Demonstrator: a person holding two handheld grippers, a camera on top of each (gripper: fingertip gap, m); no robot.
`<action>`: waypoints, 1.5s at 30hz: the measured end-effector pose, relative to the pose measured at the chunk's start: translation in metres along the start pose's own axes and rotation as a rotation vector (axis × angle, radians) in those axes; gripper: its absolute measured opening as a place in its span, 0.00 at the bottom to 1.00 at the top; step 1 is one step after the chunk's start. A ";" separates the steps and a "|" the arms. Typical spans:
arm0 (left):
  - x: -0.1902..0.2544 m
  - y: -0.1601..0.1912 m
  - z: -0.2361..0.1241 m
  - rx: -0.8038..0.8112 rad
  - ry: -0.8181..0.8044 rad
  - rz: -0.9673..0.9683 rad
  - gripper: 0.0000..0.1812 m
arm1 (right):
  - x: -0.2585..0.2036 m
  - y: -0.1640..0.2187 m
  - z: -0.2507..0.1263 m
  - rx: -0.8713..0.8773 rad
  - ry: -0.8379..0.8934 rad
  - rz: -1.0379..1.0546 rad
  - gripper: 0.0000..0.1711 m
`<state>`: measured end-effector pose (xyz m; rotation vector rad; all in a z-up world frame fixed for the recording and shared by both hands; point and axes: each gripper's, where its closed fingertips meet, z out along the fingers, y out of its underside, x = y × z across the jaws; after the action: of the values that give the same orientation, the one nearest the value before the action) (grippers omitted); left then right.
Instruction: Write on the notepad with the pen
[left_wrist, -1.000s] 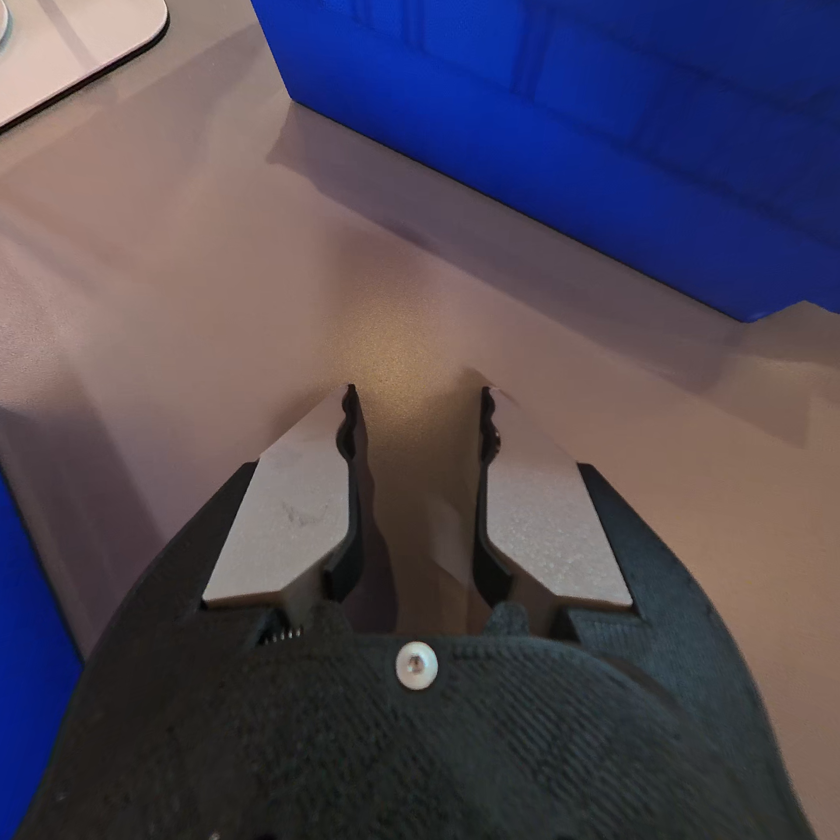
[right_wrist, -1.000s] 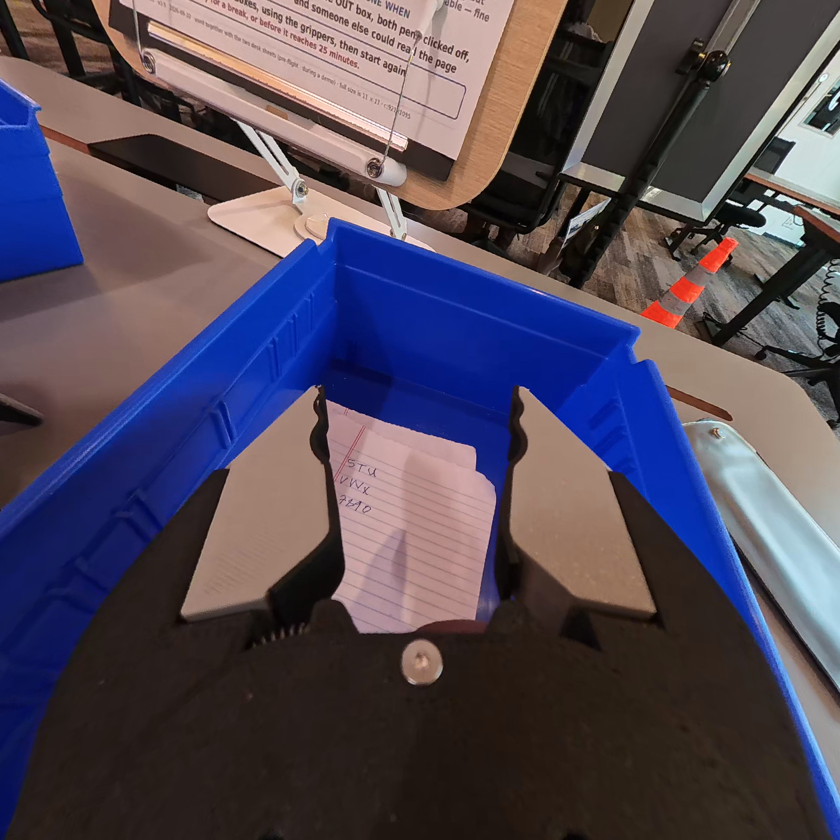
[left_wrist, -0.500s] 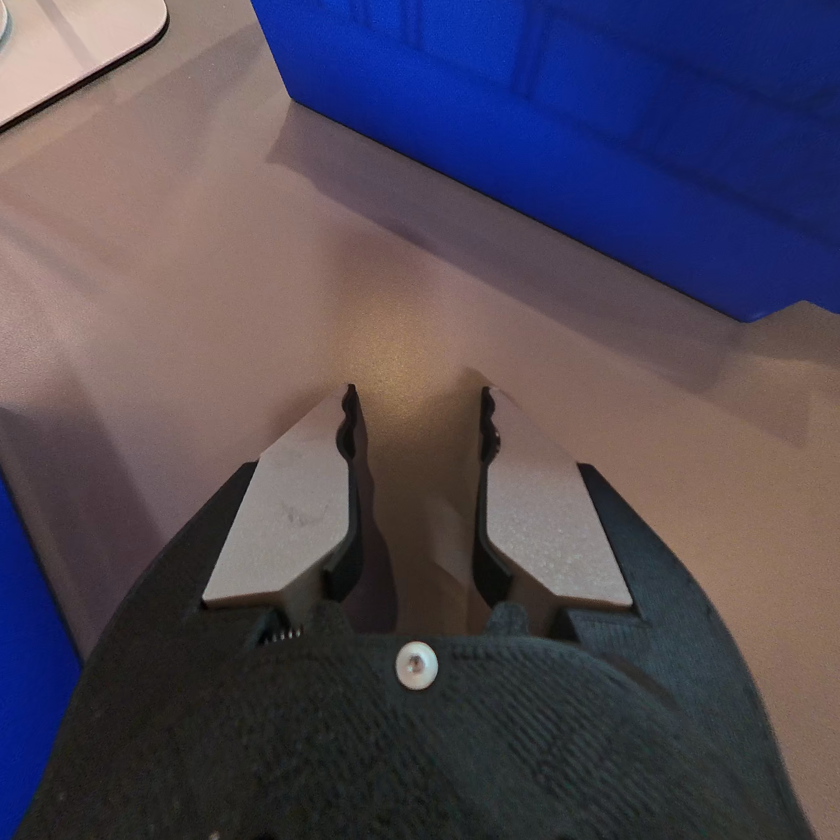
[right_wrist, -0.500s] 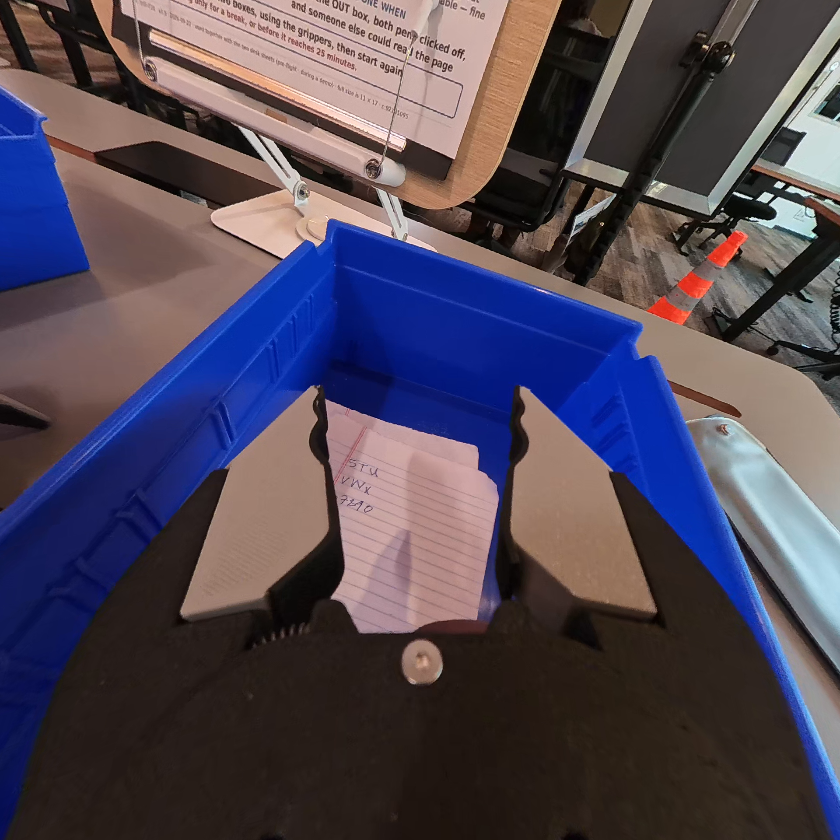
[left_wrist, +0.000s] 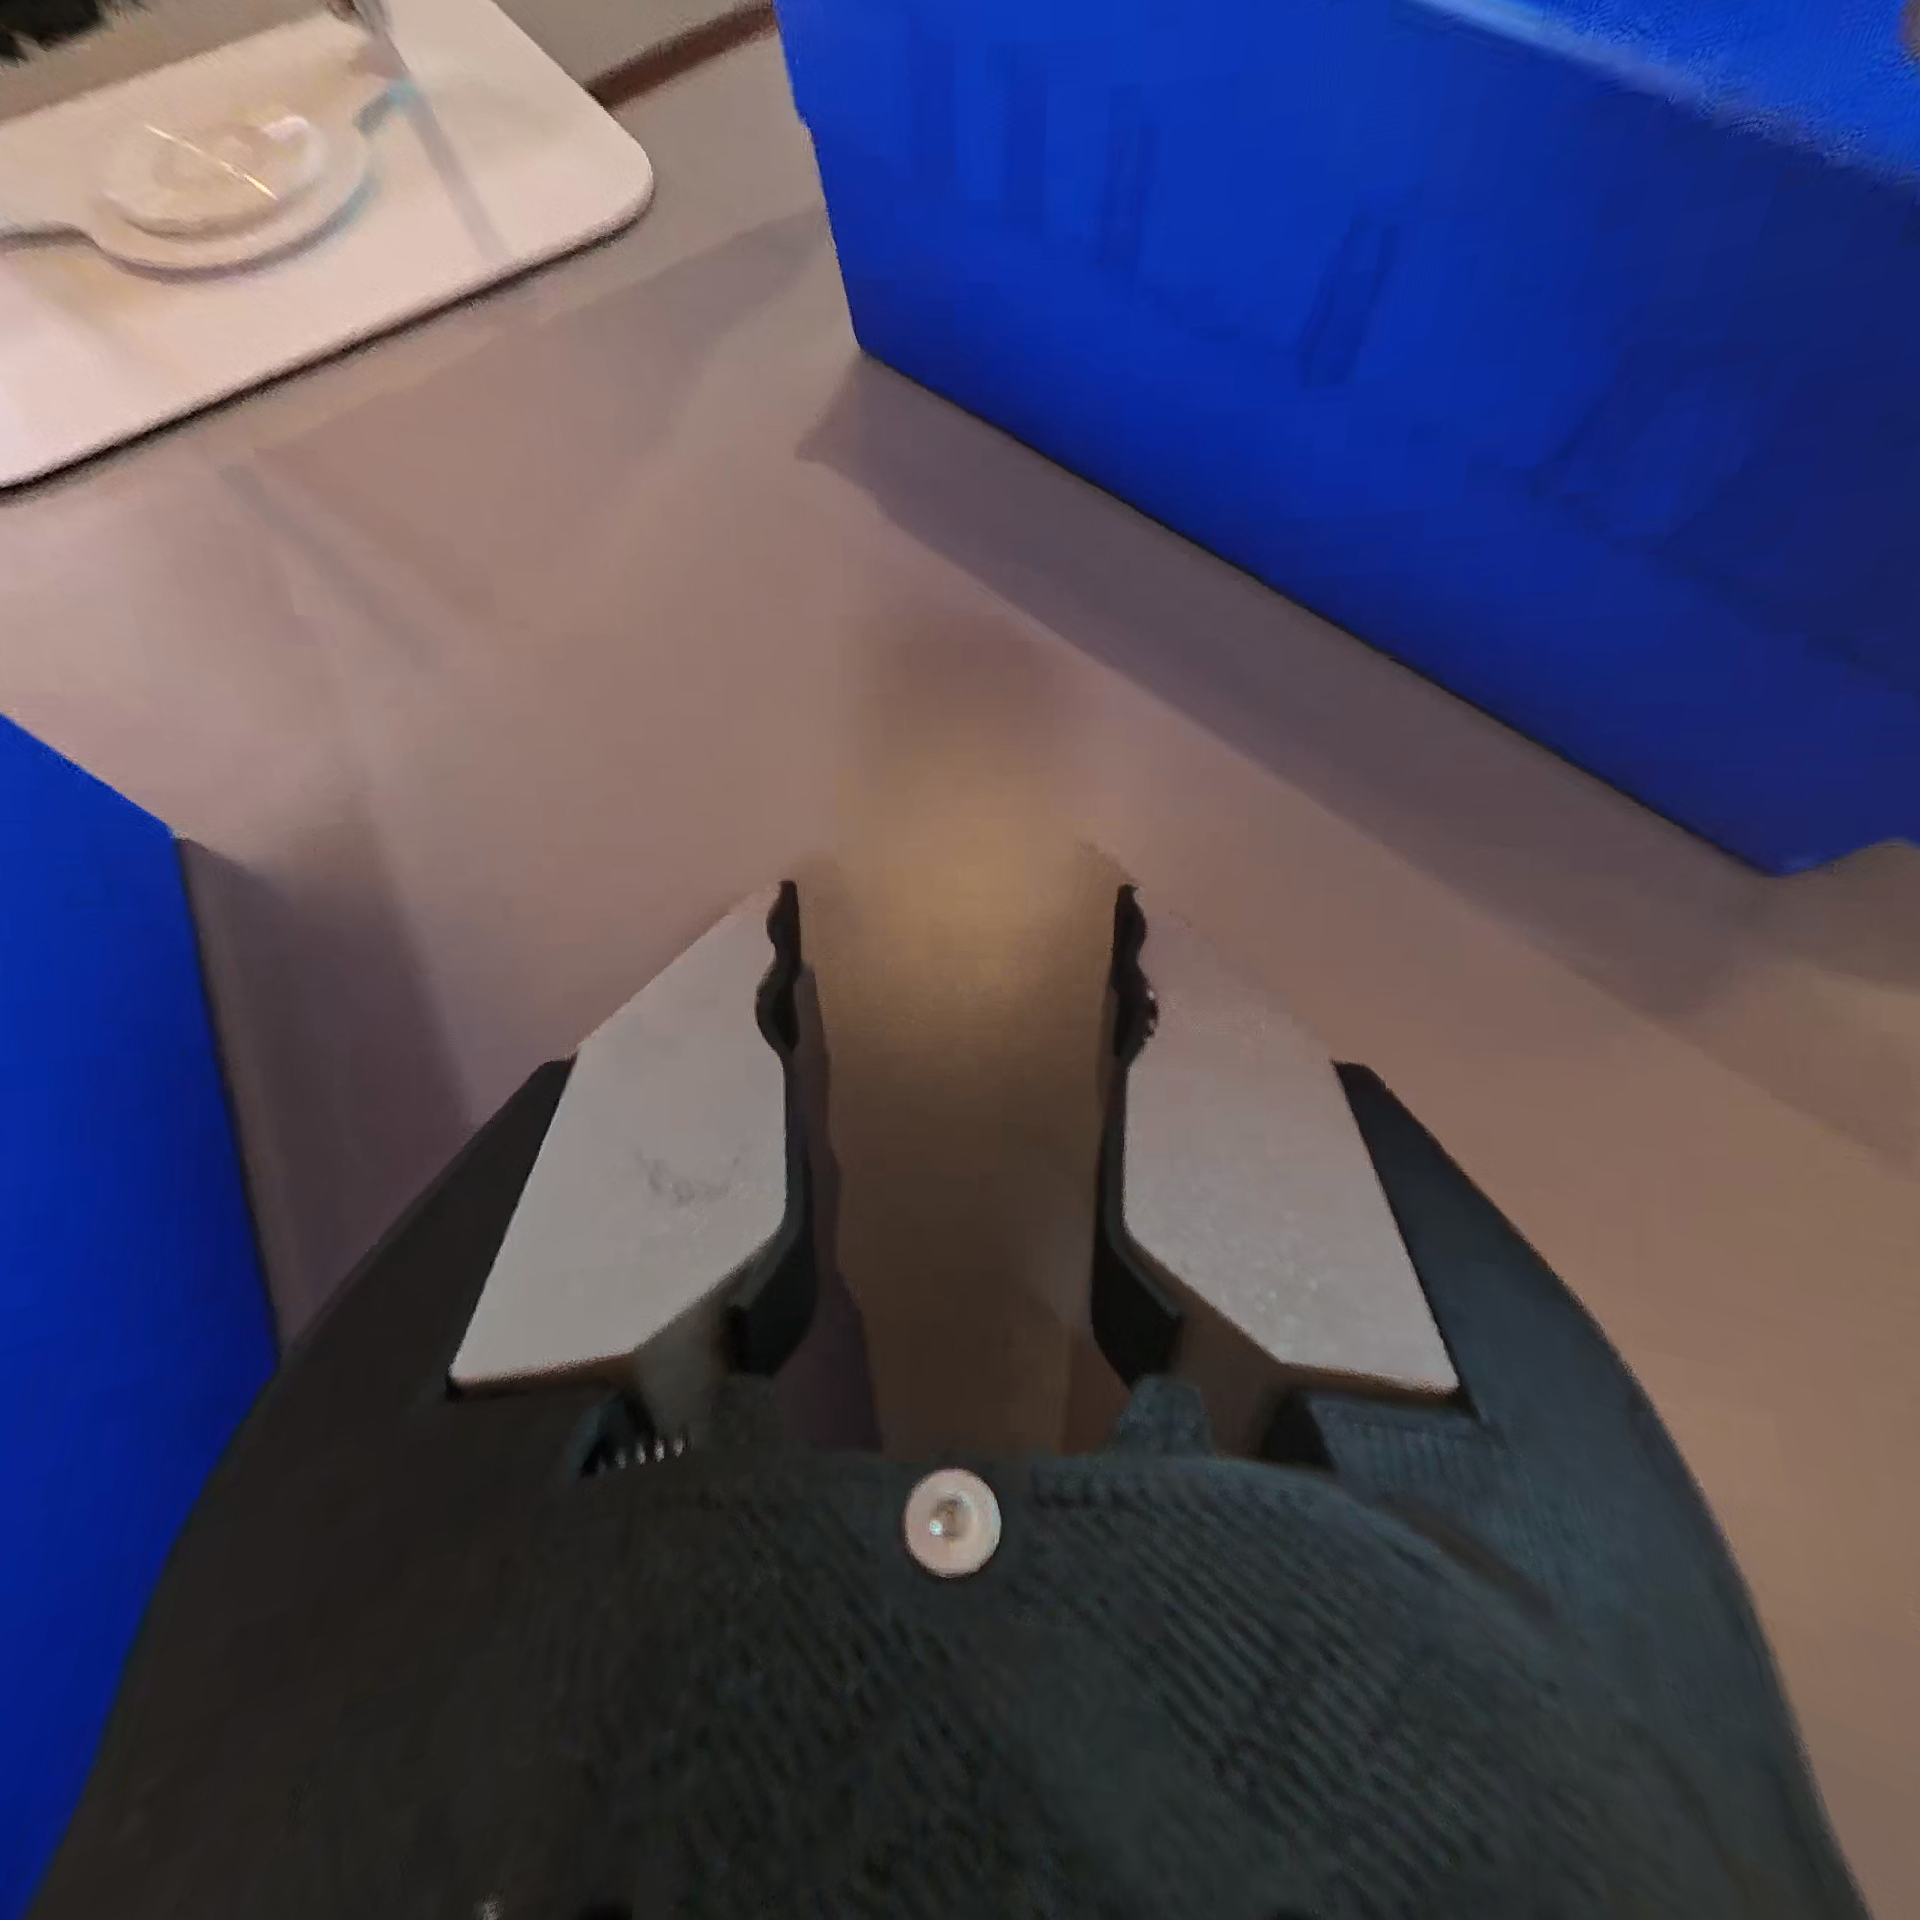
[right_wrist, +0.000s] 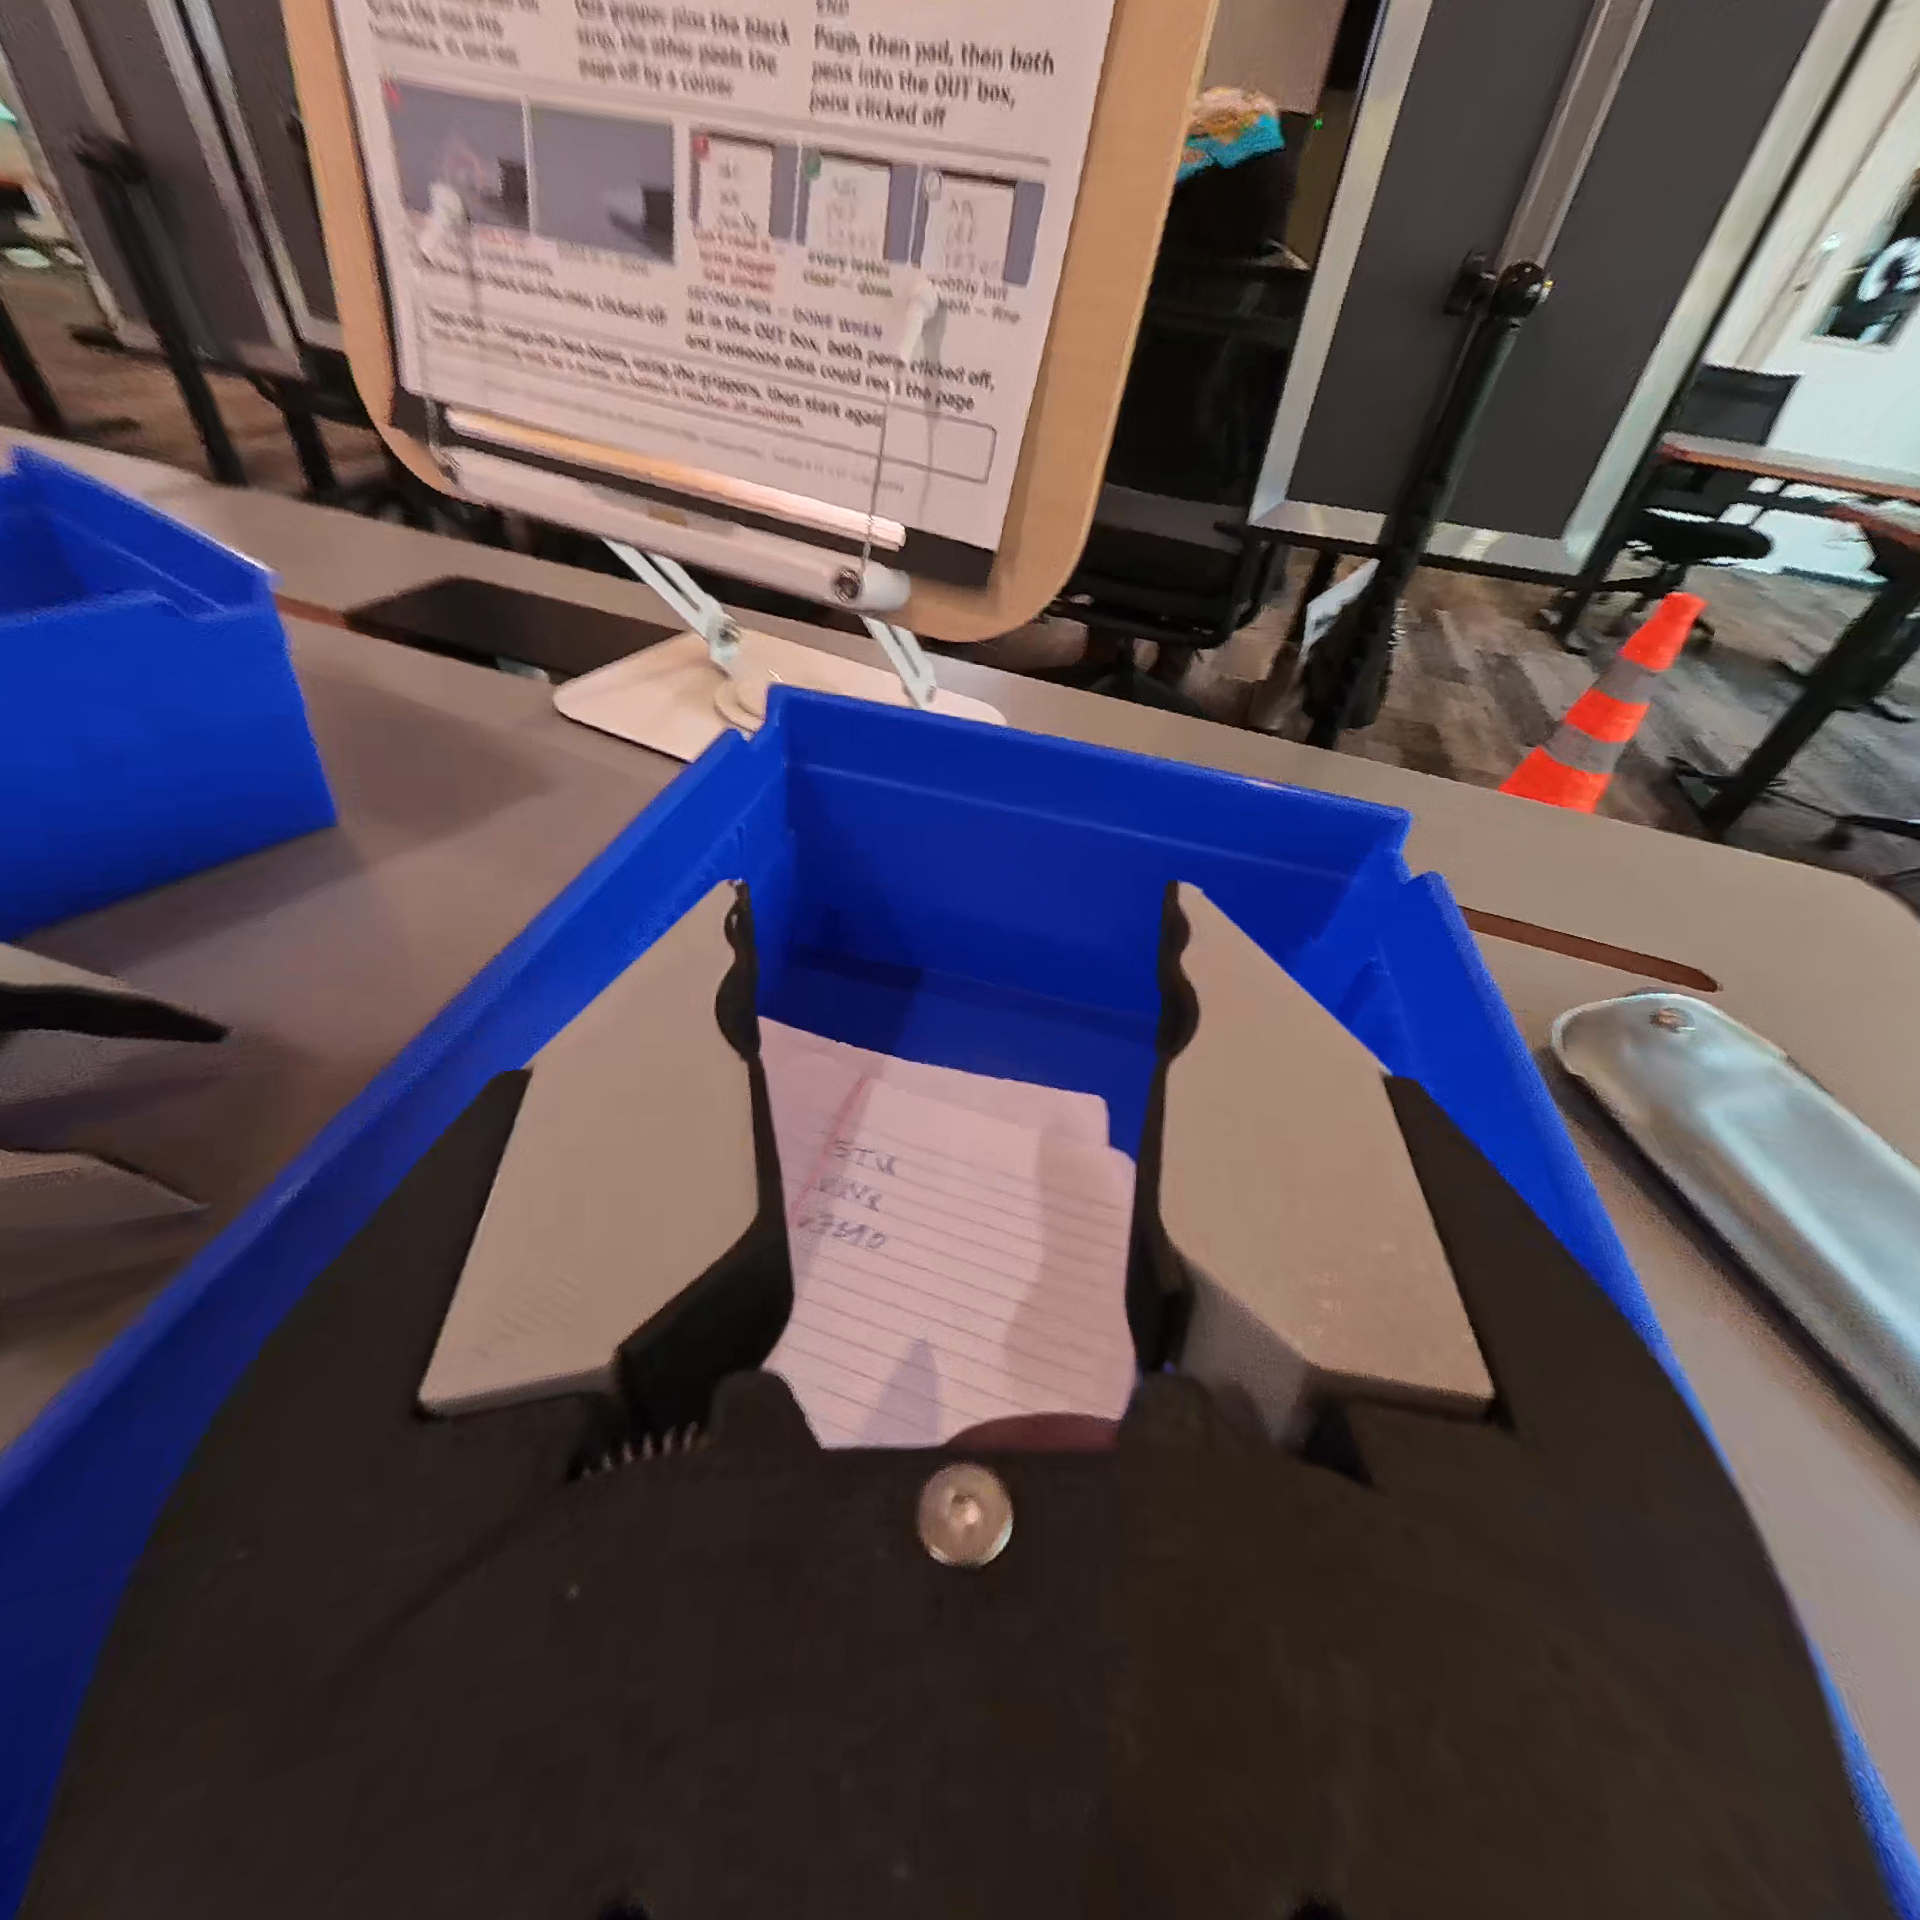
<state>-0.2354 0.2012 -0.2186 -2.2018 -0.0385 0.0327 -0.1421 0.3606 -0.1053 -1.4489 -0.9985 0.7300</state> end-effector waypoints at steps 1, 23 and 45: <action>-0.003 -0.005 -0.004 0.036 -0.011 -0.014 0.33 | -0.002 -0.004 -0.002 0.015 -0.015 0.019 0.43; -0.059 -0.005 -0.017 0.076 -0.298 -0.104 0.38 | -0.220 -0.029 -0.037 0.021 -0.389 -0.103 0.00; -0.027 -0.041 -0.063 0.250 -0.326 -0.053 0.33 | -0.114 0.048 0.054 -0.253 0.063 -0.145 0.02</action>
<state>-0.2610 0.1735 -0.1477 -1.9247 -0.2606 0.3485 -0.2318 0.2855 -0.1724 -1.5866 -1.1649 0.4622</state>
